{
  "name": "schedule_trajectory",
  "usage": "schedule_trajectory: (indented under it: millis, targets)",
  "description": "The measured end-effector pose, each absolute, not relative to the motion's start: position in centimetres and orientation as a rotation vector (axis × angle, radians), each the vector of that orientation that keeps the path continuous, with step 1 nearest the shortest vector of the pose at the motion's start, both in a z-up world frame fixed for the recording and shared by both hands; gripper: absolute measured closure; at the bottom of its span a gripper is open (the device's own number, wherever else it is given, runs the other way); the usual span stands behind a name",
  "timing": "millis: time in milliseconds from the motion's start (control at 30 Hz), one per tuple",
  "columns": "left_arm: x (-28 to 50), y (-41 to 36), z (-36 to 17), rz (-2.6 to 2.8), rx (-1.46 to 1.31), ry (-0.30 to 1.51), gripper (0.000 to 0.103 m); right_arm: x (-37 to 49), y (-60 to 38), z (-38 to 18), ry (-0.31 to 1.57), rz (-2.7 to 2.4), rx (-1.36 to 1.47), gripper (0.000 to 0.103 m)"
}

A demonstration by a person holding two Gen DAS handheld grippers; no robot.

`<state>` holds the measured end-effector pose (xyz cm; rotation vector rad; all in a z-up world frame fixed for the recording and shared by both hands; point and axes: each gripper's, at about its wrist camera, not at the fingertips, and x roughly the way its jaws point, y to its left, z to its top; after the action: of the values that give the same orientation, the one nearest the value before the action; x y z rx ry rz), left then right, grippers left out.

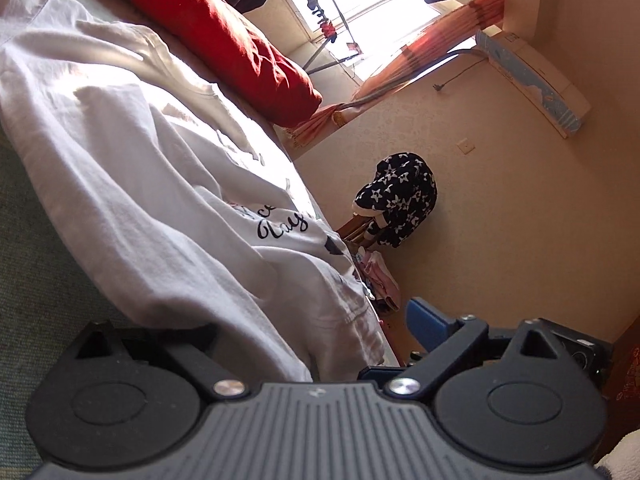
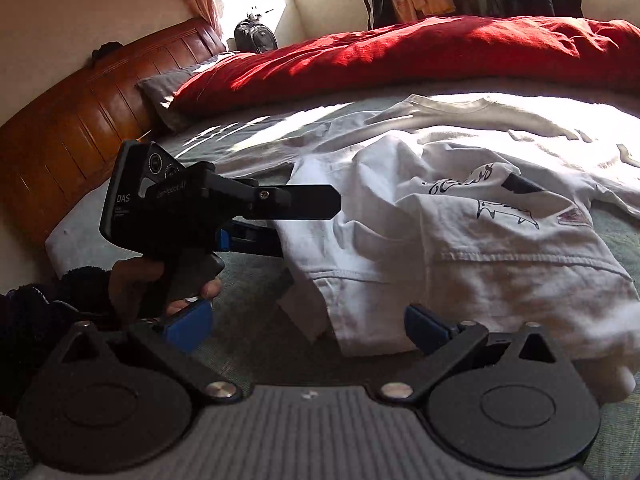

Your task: Fold clothes

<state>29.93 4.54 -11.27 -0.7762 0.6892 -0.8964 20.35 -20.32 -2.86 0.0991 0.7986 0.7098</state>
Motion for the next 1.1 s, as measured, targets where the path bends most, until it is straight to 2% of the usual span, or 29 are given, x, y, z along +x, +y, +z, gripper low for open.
schedule_trajectory:
  millis: [267,500,800,967,1100]
  targets:
    - [26.8,8.0,-6.8,-0.939,-0.841,0.579,0.007,19.5,-20.8,-4.1,0.841,0.669,0.119,0.0]
    - [21.9,12.5,-3.0,-0.892,-0.788,0.455,0.006,18.4,-21.2,-3.9,0.835,0.66,0.131,0.0]
    - [18.1,15.1,-4.3,-0.709,-0.718,0.515,0.006,17.1,-21.1,-3.3,0.831,0.657,0.118,0.0]
    - [17.5,14.9,-6.0,-0.493,-0.592,0.63,0.006,16.5,-21.4,-3.3,0.831,0.643,0.12,0.0]
    - [17.4,15.1,-8.3,-0.444,-0.61,0.705,0.006,16.2,-21.6,-3.6,0.836,0.63,0.117,0.0]
